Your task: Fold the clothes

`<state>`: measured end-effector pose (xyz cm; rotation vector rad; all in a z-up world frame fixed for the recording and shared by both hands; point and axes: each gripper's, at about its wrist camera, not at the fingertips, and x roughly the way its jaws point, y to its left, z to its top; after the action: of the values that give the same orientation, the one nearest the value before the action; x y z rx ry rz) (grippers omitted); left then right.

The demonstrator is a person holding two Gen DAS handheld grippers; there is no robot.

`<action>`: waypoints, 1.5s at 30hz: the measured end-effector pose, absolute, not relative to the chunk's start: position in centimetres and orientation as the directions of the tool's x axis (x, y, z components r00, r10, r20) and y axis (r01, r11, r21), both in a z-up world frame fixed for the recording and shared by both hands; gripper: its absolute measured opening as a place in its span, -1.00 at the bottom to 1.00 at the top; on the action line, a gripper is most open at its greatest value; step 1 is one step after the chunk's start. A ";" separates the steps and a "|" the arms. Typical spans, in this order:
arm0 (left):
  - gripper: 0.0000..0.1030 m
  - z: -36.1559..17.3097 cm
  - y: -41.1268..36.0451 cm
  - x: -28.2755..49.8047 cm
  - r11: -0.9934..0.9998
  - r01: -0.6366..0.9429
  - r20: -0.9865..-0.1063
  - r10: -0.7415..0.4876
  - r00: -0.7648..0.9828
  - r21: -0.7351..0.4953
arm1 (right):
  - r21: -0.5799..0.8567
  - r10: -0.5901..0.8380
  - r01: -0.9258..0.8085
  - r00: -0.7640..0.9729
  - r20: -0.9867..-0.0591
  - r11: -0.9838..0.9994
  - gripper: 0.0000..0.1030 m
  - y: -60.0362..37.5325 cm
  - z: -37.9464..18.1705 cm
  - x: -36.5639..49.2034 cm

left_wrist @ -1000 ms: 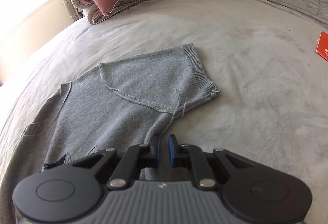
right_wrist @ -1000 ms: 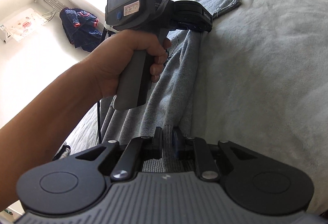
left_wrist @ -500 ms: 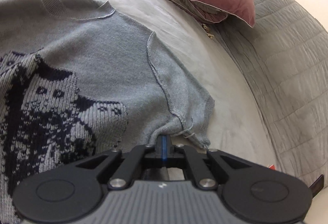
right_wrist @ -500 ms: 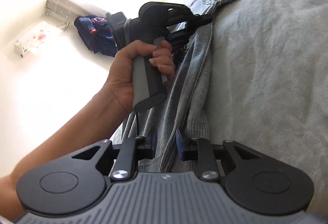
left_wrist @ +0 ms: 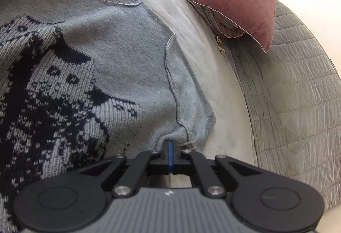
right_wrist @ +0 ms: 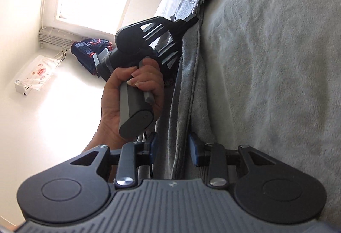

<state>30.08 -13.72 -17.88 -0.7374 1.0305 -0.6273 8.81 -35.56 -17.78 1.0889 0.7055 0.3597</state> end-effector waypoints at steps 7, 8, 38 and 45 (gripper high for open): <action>-1.00 -17.3 -13.7 30.1 0.594 0.134 -0.513 -0.770 0.378 -0.793 | 0.881 0.567 0.104 0.729 -0.384 0.462 -0.88 -34.7 -18.7 8.6; -1.00 -17.1 -13.9 30.1 0.589 0.136 -0.508 -0.775 0.377 -0.797 | 0.881 0.558 0.108 0.737 -0.382 0.460 -0.88 -34.9 -18.7 8.3; -0.96 -12.8 -28.5 25.7 0.840 0.495 -0.761 -0.168 0.627 0.223 | 0.805 0.429 0.062 0.820 -0.377 0.589 -0.89 -36.8 -14.6 2.0; -0.98 -11.5 -25.1 28.2 0.877 0.353 -0.758 -0.466 0.456 -0.327 | 0.767 0.349 0.114 0.842 -0.412 0.631 -0.89 -38.8 -13.8 0.8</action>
<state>28.25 -25.07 -11.47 -0.1288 0.9747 -0.5062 0.80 -38.81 -13.82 0.8897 0.5725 0.1433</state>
